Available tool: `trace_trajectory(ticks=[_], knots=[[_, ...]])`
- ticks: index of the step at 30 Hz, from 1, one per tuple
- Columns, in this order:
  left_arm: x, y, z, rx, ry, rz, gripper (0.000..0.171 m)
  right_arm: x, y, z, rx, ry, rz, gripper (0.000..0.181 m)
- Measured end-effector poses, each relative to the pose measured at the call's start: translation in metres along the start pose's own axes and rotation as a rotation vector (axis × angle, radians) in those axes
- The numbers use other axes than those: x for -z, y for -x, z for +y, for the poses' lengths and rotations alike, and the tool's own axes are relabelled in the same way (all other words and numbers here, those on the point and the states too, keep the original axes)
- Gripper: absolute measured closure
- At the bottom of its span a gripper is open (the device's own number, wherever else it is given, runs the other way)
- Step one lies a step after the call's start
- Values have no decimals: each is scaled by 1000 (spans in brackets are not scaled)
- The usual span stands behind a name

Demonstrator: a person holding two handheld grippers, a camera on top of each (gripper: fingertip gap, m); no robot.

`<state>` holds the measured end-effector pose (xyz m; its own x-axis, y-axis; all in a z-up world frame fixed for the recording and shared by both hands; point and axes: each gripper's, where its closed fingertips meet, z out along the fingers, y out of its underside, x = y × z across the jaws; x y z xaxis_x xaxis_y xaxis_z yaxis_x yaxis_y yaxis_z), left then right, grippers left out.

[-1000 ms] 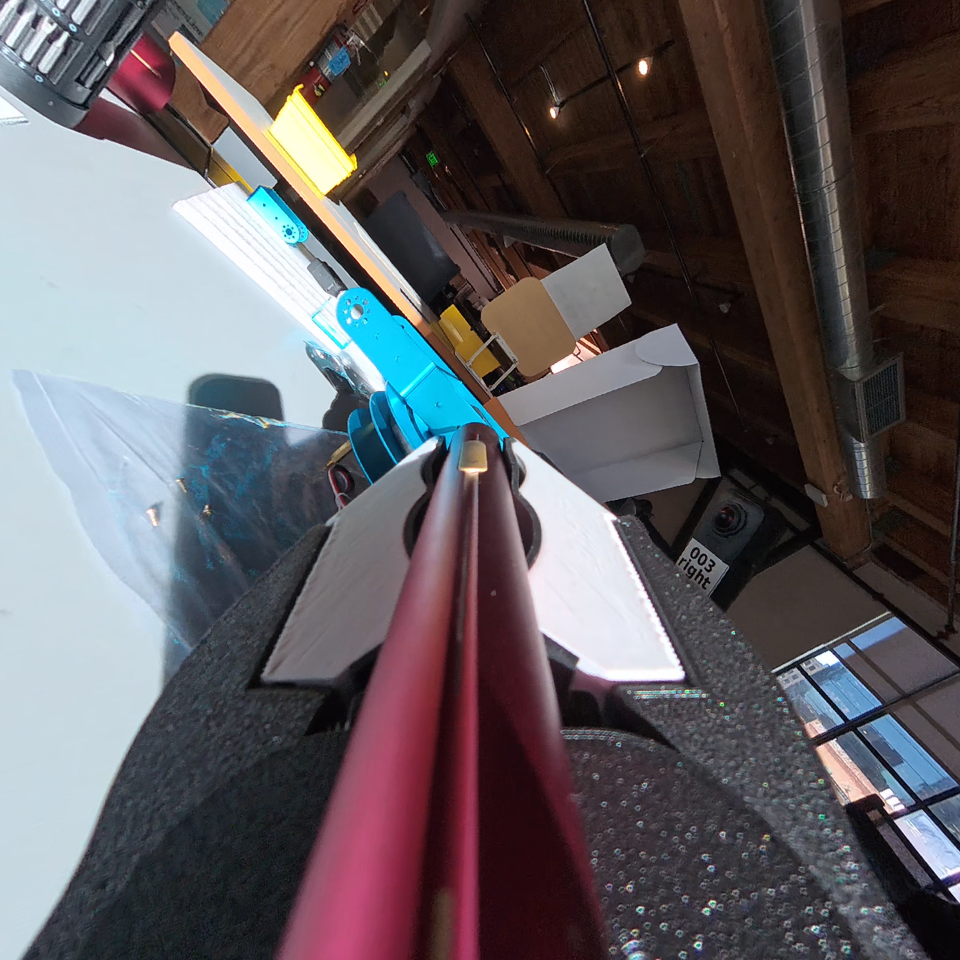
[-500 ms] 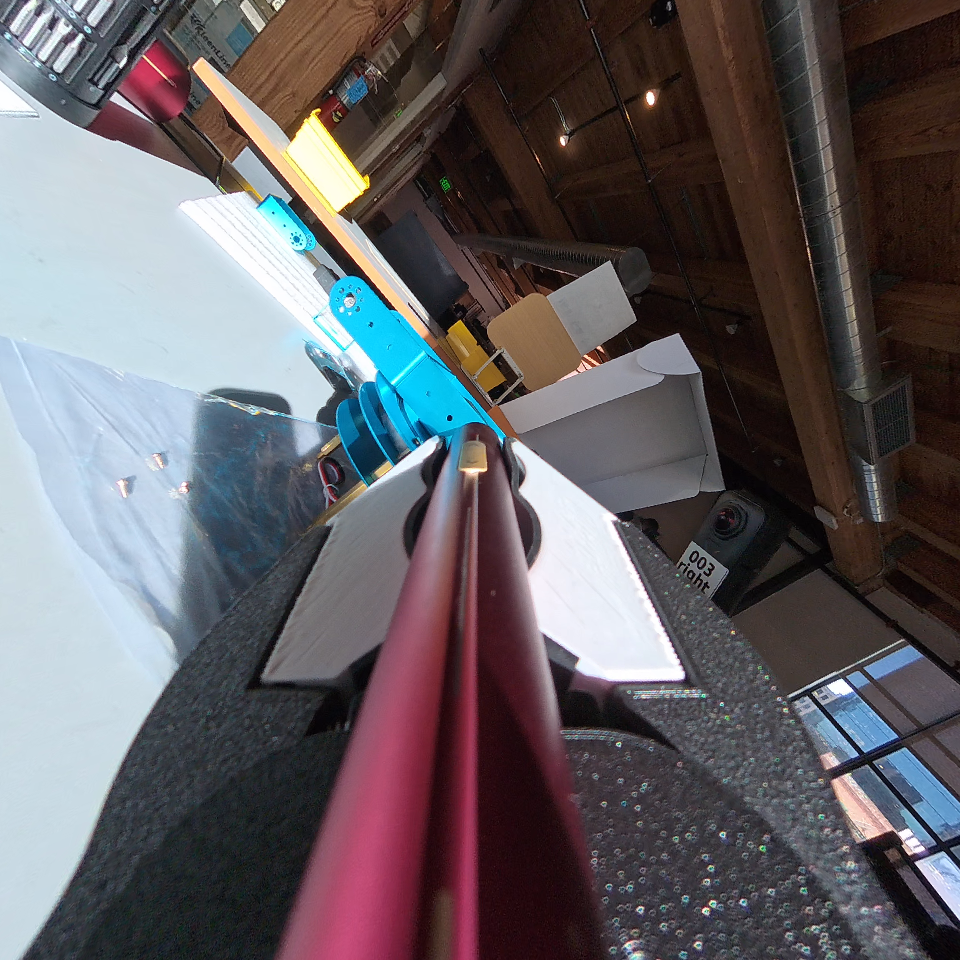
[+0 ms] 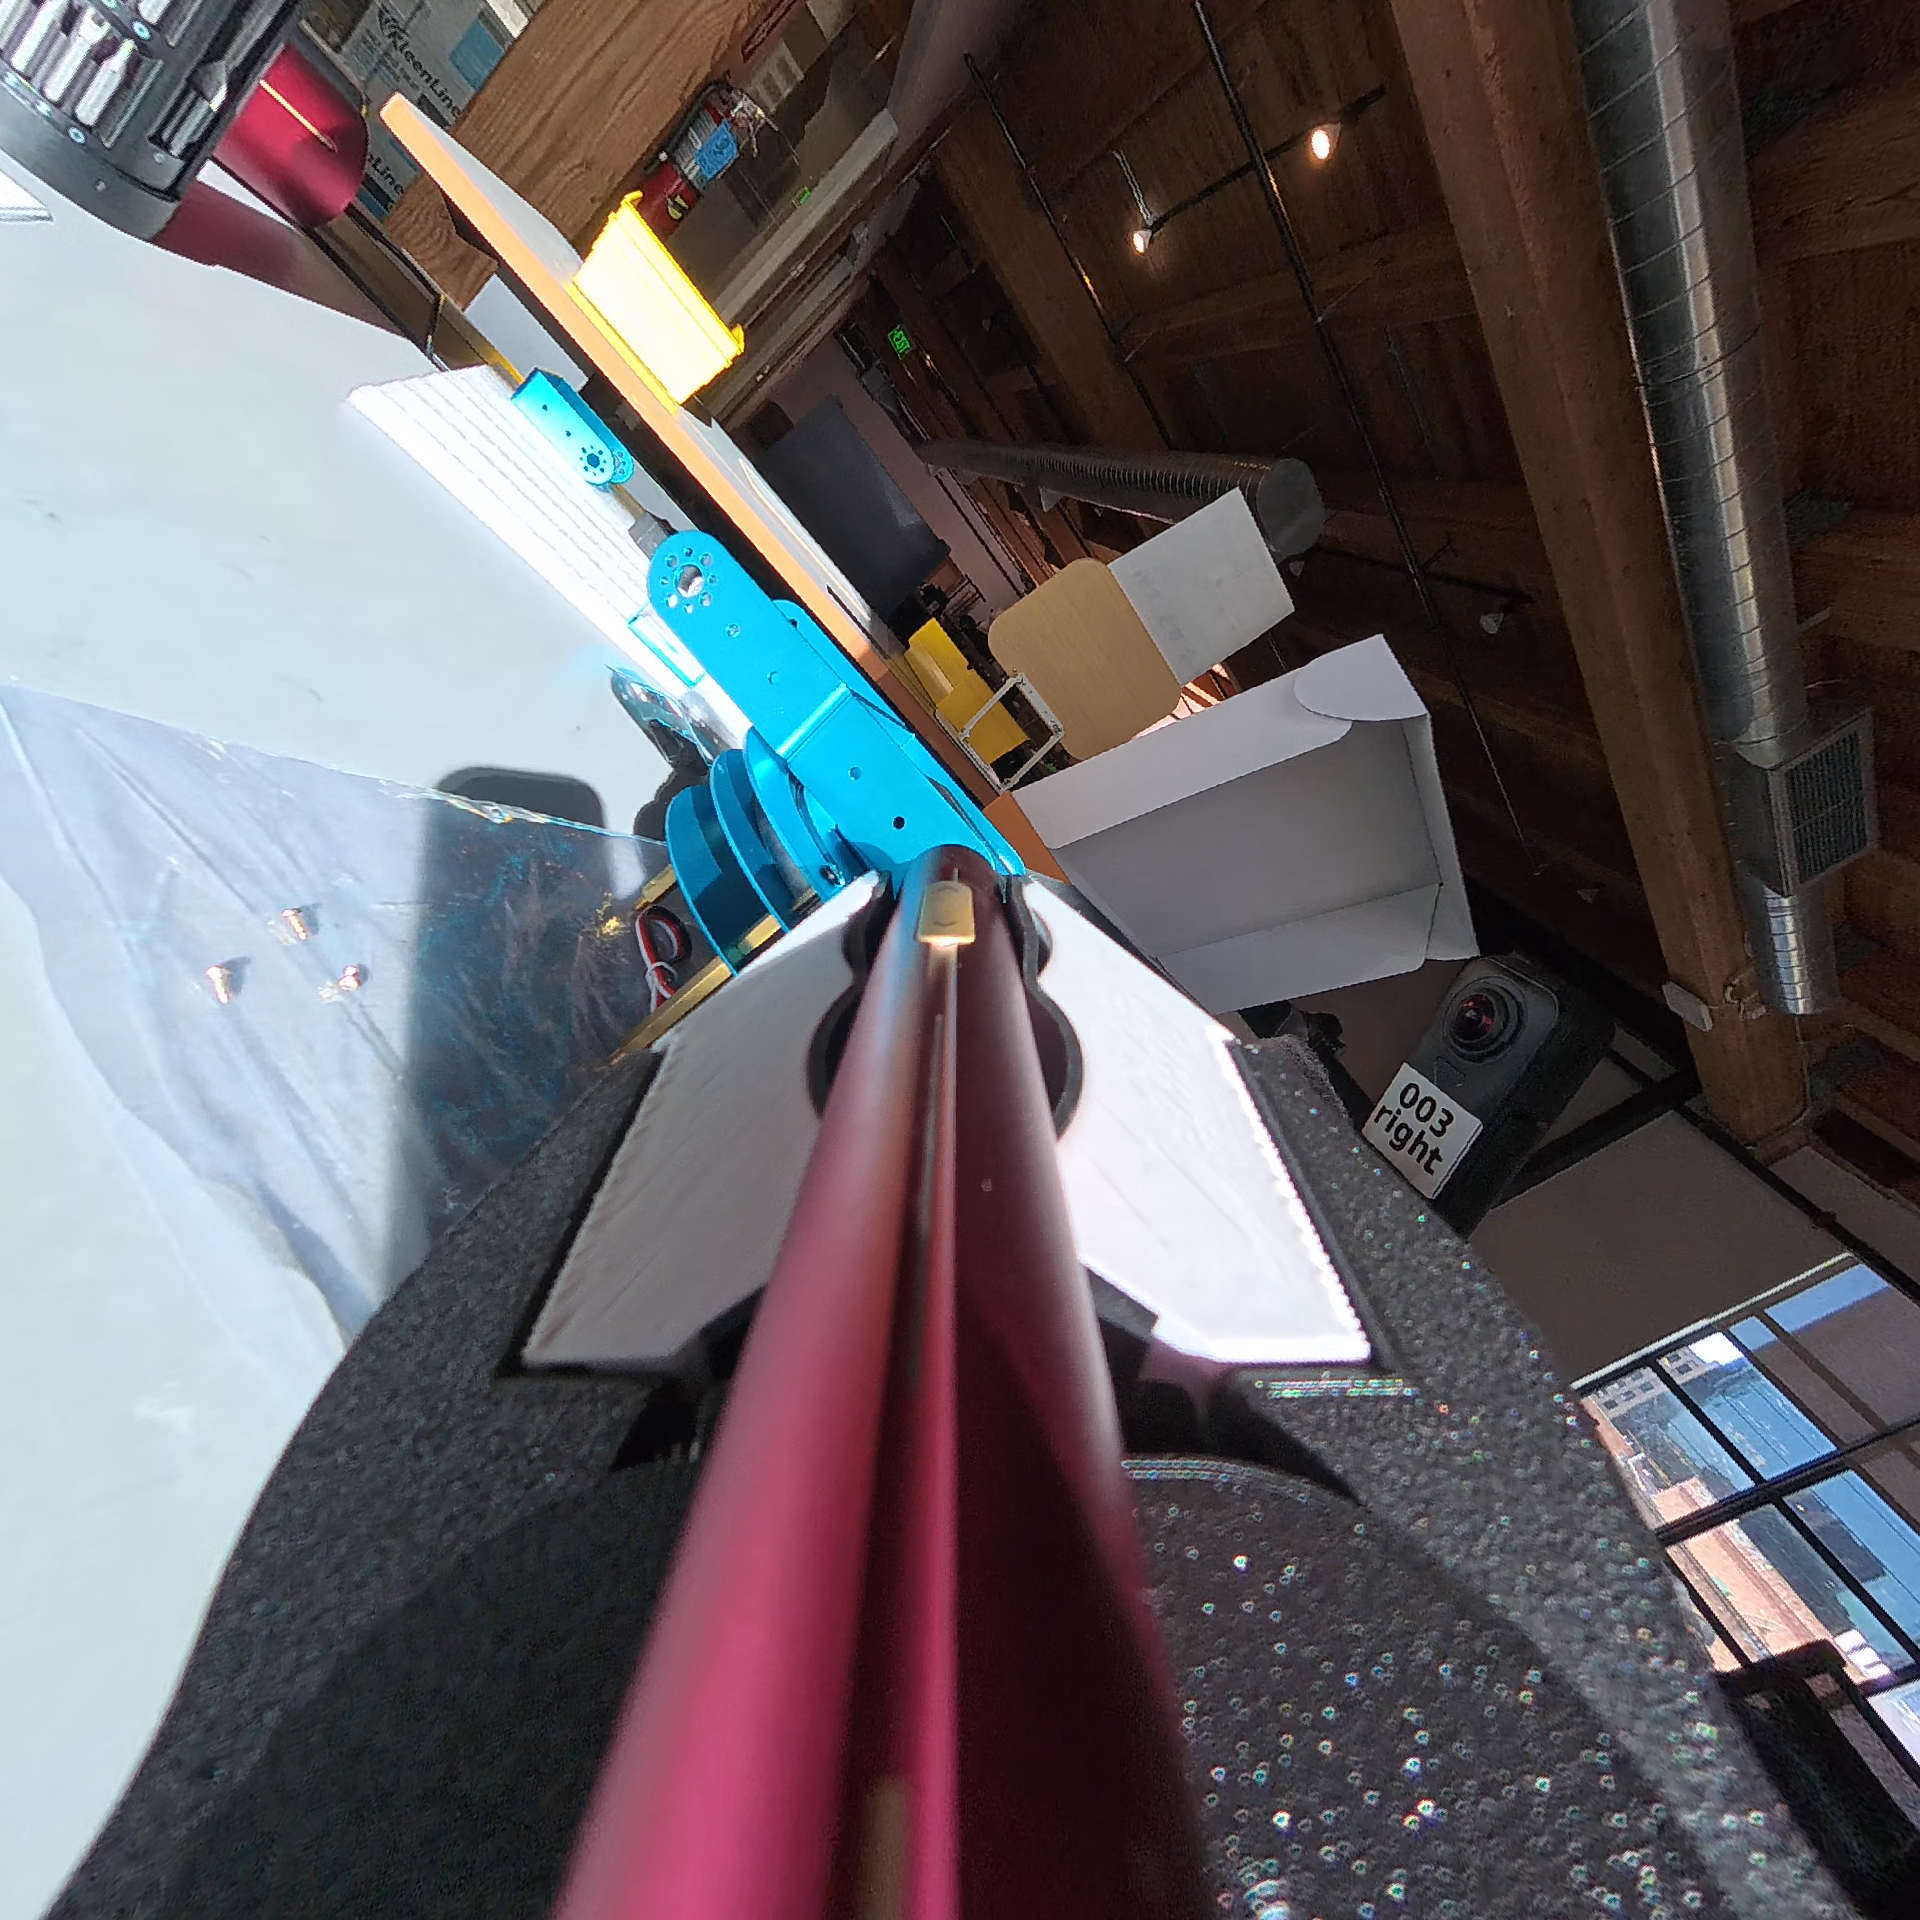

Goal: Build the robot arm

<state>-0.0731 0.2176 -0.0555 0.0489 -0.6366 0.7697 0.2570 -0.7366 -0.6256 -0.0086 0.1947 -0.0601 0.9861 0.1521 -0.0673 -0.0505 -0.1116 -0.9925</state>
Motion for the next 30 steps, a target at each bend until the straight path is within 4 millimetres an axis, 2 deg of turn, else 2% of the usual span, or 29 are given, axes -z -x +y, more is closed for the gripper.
trace_trajectory(ticks=[30], knots=[[-8, -3, -5, -47, 71, 37, 149, 1, -2, -1, -29, -10, -7, 114]])
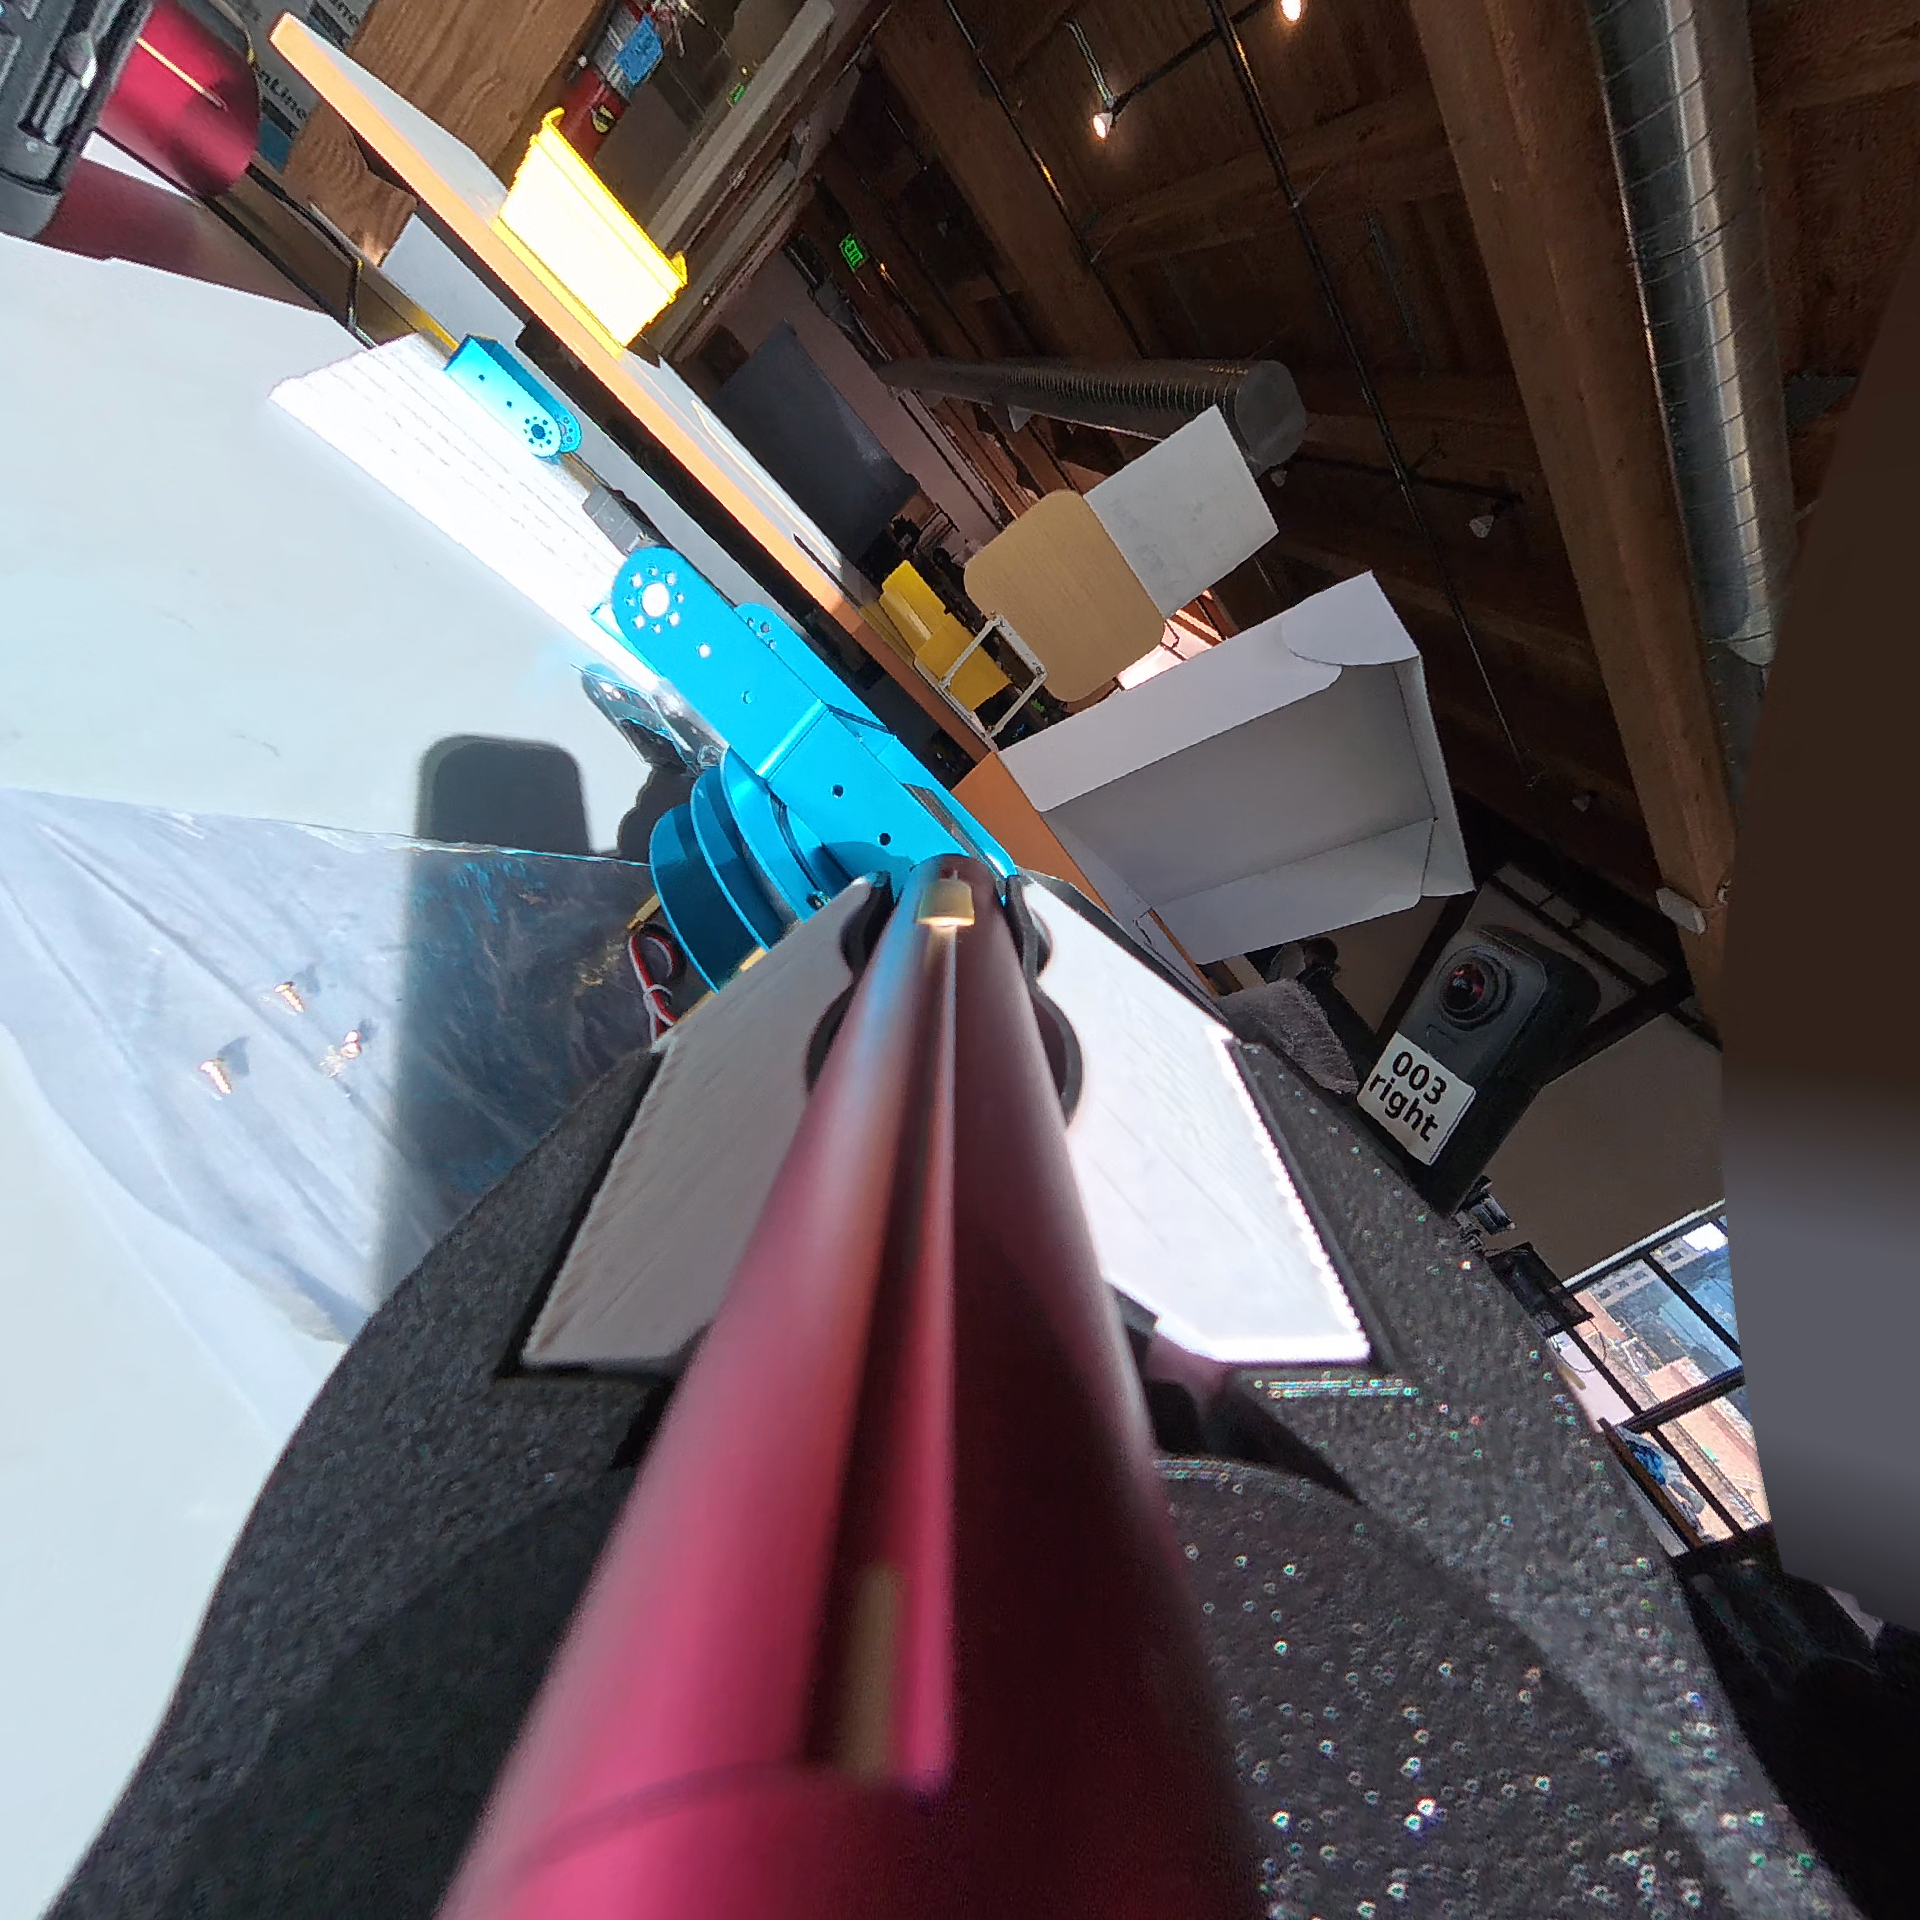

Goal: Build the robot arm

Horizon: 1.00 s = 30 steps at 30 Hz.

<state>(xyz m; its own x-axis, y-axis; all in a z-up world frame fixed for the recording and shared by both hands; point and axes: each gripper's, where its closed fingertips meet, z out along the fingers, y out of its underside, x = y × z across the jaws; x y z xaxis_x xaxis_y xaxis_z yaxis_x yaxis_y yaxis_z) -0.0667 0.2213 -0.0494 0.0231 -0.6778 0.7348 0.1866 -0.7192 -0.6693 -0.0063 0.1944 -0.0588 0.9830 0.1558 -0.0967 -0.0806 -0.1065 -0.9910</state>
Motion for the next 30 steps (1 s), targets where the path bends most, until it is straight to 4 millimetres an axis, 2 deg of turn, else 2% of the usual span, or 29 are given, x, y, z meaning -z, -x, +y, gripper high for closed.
trace_trajectory(ticks=[13, 26, 30], knots=[[-4, 1, -5, -52, 29, 23, 150, 1, -2, -1, -33, -9, -14, 116], [-4, -3, -2, -181, 93, 0, 151, 1, -3, -2, -45, -14, -16, 115], [-3, -2, -1, -173, 111, 9, 151, 1, -3, -2, -49, -15, -15, 116]])
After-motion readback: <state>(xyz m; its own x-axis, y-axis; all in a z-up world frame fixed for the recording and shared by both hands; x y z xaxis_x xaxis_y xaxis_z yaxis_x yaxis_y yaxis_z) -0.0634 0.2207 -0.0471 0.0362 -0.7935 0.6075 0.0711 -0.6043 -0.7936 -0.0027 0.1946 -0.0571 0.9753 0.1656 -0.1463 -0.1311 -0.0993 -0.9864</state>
